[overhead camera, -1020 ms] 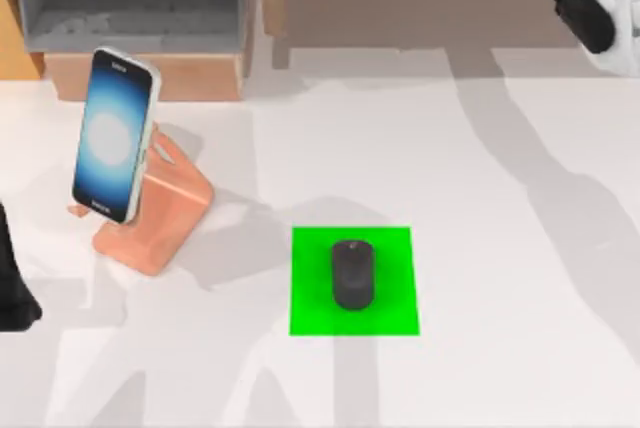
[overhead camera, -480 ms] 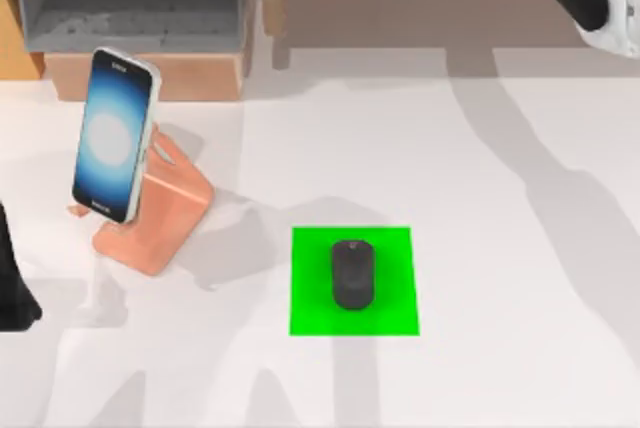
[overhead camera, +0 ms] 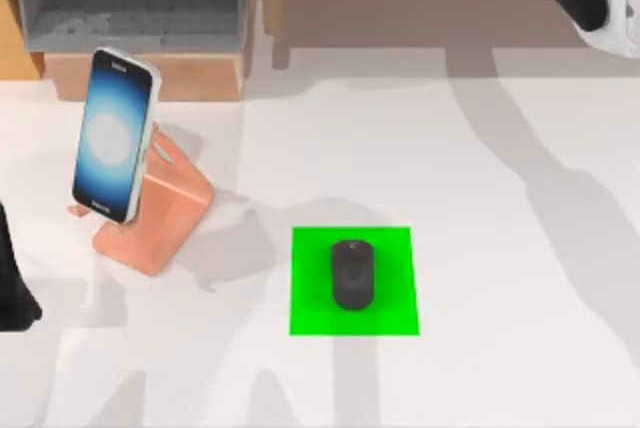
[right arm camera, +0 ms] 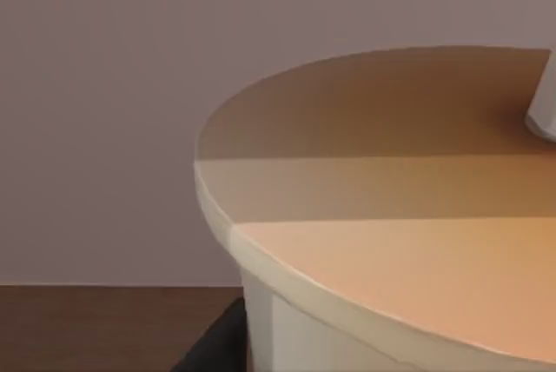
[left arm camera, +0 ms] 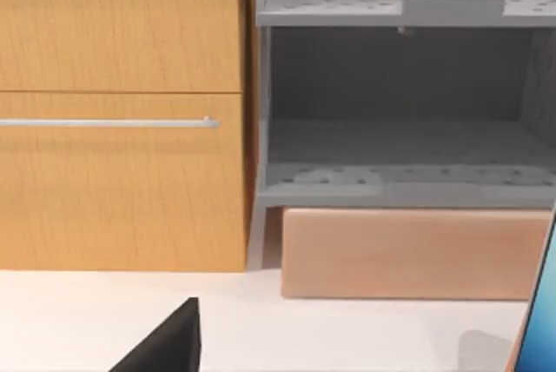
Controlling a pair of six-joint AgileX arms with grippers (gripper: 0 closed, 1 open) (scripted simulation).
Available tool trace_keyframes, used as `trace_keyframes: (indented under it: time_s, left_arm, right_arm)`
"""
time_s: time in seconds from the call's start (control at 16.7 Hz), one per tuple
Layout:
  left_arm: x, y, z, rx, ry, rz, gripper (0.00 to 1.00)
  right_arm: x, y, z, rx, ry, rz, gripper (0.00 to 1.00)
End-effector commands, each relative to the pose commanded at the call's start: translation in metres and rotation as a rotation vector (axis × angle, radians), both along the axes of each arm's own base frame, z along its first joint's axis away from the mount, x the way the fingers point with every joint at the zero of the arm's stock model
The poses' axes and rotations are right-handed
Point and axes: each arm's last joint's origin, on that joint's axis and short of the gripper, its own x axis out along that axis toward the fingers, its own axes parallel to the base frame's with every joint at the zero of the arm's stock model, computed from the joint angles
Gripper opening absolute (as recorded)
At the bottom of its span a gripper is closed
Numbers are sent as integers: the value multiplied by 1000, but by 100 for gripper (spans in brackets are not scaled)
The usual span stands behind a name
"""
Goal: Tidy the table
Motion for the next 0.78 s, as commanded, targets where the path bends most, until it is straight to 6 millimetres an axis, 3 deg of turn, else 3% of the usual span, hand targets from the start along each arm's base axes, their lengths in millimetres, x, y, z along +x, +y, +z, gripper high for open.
trace_keyframes:
  time_s: [0.42, 0.78]
  left_arm:
    - [0, 0, 0, 0, 0, 0, 100]
    - [0, 0, 0, 0, 0, 0, 100]
  right_arm:
    - [0, 0, 0, 0, 0, 0, 98]
    - [0, 0, 0, 0, 0, 0, 100]
